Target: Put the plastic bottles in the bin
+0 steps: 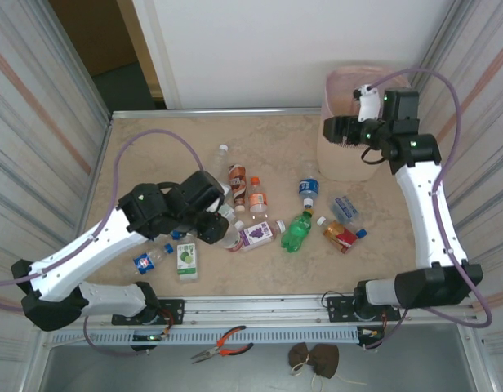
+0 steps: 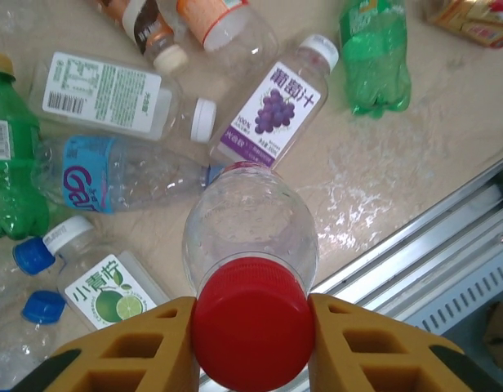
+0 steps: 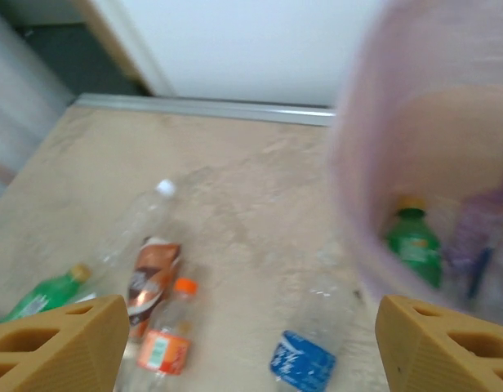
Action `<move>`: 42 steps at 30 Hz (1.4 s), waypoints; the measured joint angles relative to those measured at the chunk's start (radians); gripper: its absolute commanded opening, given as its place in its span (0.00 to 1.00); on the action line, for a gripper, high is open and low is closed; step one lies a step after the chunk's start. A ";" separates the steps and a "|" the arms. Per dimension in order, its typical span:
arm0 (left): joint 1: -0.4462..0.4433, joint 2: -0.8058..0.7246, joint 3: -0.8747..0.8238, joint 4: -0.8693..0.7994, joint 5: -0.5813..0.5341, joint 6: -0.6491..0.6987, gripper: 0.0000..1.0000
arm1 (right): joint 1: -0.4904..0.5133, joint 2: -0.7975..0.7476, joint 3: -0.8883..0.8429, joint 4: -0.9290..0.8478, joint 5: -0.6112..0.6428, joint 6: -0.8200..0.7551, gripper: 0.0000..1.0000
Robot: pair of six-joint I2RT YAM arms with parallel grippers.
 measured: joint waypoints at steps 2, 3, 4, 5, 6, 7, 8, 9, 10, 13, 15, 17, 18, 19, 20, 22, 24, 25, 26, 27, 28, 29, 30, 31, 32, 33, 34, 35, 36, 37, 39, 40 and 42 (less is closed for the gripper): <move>0.056 -0.001 0.008 0.024 0.040 0.044 0.33 | 0.048 -0.039 -0.041 0.014 -0.043 -0.042 0.81; 0.079 -0.001 0.010 0.035 0.058 0.061 0.33 | 0.067 -0.051 -0.053 0.018 -0.058 -0.060 0.82; 0.108 -0.001 0.011 0.056 0.084 0.083 0.32 | 0.095 -0.065 -0.068 0.024 -0.079 -0.083 0.82; 0.135 -0.001 0.011 0.078 0.111 0.106 0.32 | 0.121 -0.077 -0.082 0.028 -0.099 -0.104 0.83; 0.156 -0.001 0.012 0.099 0.132 0.122 0.32 | 0.144 -0.087 -0.096 0.031 -0.114 -0.123 0.84; 0.177 -0.001 0.013 0.122 0.156 0.141 0.32 | 0.170 -0.097 -0.111 0.032 -0.133 -0.144 0.84; 0.196 -0.001 0.013 0.145 0.180 0.163 0.31 | 0.194 -0.106 -0.129 0.034 -0.151 -0.166 0.84; 0.211 0.000 0.016 0.167 0.203 0.183 0.31 | 0.216 -0.113 -0.143 0.034 -0.162 -0.182 0.84; 0.222 0.001 0.020 0.189 0.224 0.205 0.31 | 0.243 -0.120 -0.161 0.031 -0.175 -0.204 0.84; 0.243 0.014 0.042 0.245 0.289 0.270 0.30 | 0.314 -0.126 -0.190 0.019 -0.195 -0.275 0.85; 0.259 0.027 0.056 0.276 0.333 0.309 0.30 | 0.361 -0.127 -0.205 0.005 -0.203 -0.327 0.87; 0.272 0.036 0.059 0.307 0.375 0.350 0.29 | 0.416 -0.135 -0.229 -0.007 -0.204 -0.385 0.89; 0.277 0.038 0.059 0.316 0.391 0.364 0.29 | 0.440 -0.138 -0.237 -0.015 -0.203 -0.410 0.90; 0.280 0.039 0.059 0.330 0.415 0.385 0.29 | 0.467 -0.141 -0.246 -0.023 -0.202 -0.439 0.91; 0.280 0.039 0.059 0.342 0.437 0.402 0.29 | 0.492 -0.144 -0.253 -0.026 -0.198 -0.464 0.93; 0.280 0.039 0.062 0.362 0.480 0.431 0.29 | 0.533 -0.150 -0.262 -0.029 -0.187 -0.501 0.94; 0.280 0.039 0.066 0.380 0.523 0.457 0.29 | 0.557 -0.151 -0.264 -0.030 -0.175 -0.524 0.93; 0.280 0.039 0.069 0.388 0.543 0.470 0.29 | 0.563 -0.151 -0.264 -0.030 -0.168 -0.533 0.92; 0.280 0.039 0.071 0.393 0.565 0.482 0.29 | 0.568 -0.151 -0.264 -0.031 -0.158 -0.539 0.90; 0.280 0.039 0.071 0.398 0.581 0.491 0.29 | 0.571 -0.151 -0.264 -0.033 -0.148 -0.542 0.88; 0.280 0.039 0.072 0.404 0.599 0.503 0.29 | 0.576 -0.151 -0.263 -0.038 -0.137 -0.550 0.86; 0.280 0.039 0.073 0.407 0.612 0.513 0.29 | 0.581 -0.151 -0.263 -0.045 -0.126 -0.556 0.84; 0.280 0.039 0.074 0.408 0.622 0.523 0.29 | 0.587 -0.151 -0.263 -0.051 -0.118 -0.560 0.83; 0.280 0.039 0.075 0.408 0.628 0.530 0.29 | 0.594 -0.151 -0.263 -0.059 -0.110 -0.562 0.82; 0.280 0.039 0.077 0.407 0.631 0.536 0.29 | 0.599 -0.151 -0.263 -0.064 -0.101 -0.564 0.80; 0.280 0.039 0.078 0.407 0.635 0.542 0.29 | 0.603 -0.151 -0.262 -0.067 -0.094 -0.565 0.77; 0.280 0.039 0.081 0.407 0.638 0.550 0.29 | 0.606 -0.151 -0.262 -0.070 -0.089 -0.566 0.75; 0.280 0.039 0.084 0.407 0.640 0.555 0.29 | 0.609 -0.151 -0.262 -0.072 -0.082 -0.568 0.74; 0.280 0.039 0.086 0.407 0.644 0.560 0.29 | 0.610 -0.151 -0.262 -0.075 -0.074 -0.568 0.73; 0.280 0.039 0.089 0.407 0.645 0.564 0.29 | 0.611 -0.152 -0.262 -0.077 -0.071 -0.568 0.72; 0.280 0.039 0.090 0.407 0.648 0.571 0.29 | 0.611 -0.153 -0.260 -0.079 -0.067 -0.568 0.69; 0.280 0.039 0.091 0.407 0.650 0.575 0.29 | 0.611 -0.154 -0.259 -0.081 -0.066 -0.568 0.68; 0.280 0.039 0.092 0.407 0.653 0.579 0.30 | 0.611 -0.157 -0.259 -0.082 -0.063 -0.568 0.64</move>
